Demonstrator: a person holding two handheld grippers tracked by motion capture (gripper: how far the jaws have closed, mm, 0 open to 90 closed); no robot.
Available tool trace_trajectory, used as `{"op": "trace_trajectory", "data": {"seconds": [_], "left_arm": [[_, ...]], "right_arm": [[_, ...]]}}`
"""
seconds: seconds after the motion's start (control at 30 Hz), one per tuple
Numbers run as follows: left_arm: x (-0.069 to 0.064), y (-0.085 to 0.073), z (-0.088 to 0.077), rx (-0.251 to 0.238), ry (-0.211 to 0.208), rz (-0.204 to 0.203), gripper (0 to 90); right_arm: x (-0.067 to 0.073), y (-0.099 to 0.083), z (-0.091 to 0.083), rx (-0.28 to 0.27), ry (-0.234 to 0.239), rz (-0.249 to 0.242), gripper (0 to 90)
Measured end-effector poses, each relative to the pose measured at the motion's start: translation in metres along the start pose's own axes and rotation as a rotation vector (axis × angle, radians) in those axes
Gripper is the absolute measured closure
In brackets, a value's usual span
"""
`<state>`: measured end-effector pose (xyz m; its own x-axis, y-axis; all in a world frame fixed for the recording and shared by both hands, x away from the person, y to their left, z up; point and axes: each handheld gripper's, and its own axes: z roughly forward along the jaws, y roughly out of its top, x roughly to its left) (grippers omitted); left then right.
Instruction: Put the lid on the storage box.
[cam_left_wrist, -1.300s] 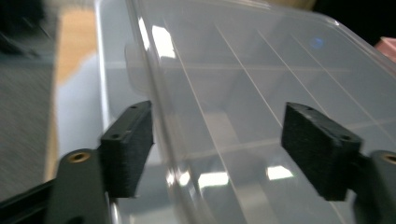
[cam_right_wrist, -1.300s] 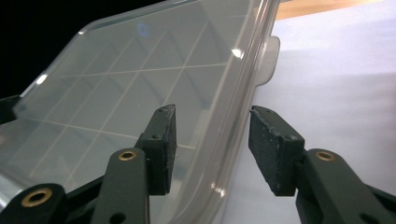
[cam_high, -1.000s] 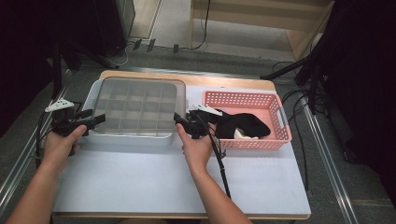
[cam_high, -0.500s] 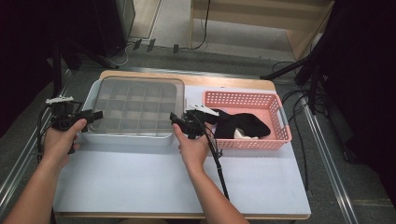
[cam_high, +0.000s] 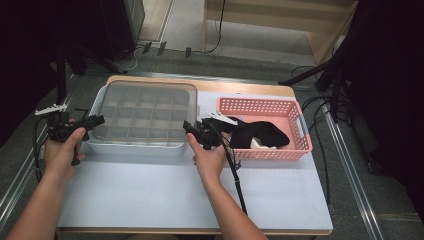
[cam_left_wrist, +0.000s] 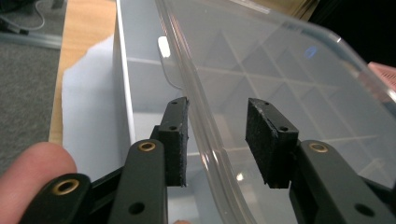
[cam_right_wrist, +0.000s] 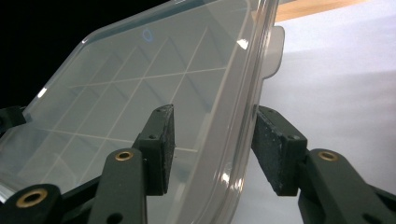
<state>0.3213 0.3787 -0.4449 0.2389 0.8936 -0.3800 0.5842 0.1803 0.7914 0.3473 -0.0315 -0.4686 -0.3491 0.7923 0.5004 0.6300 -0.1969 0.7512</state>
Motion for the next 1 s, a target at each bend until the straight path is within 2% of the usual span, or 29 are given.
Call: {"op": "trace_trajectory", "data": {"seconds": [0.03,0.2,0.33,0.7,0.93,1.0], "left_arm": [[0.0,0.0,-0.001,-0.009,0.0,0.003,62.4],[0.0,0.001,-0.006,-0.015,0.002,0.005,63.9],[0.0,0.001,-0.011,-0.024,0.0,0.0,65.0],[-0.002,0.0,-0.022,-0.048,-0.01,-0.003,66.4],[-0.003,-0.007,-0.032,-0.058,-0.002,0.015,66.4],[-0.002,-0.011,-0.035,-0.056,0.004,0.012,66.4]], "right_arm": [[0.001,0.0,-0.001,0.003,0.005,0.017,52.0],[0.002,-0.002,-0.003,-0.01,0.009,0.003,53.5],[0.004,-0.003,-0.004,0.005,0.016,0.015,53.6],[0.009,-0.003,-0.01,-0.01,0.023,0.007,54.4],[0.014,-0.007,-0.017,-0.008,0.032,0.004,55.2],[0.016,-0.011,-0.018,-0.011,0.032,-0.013,55.3]]}}
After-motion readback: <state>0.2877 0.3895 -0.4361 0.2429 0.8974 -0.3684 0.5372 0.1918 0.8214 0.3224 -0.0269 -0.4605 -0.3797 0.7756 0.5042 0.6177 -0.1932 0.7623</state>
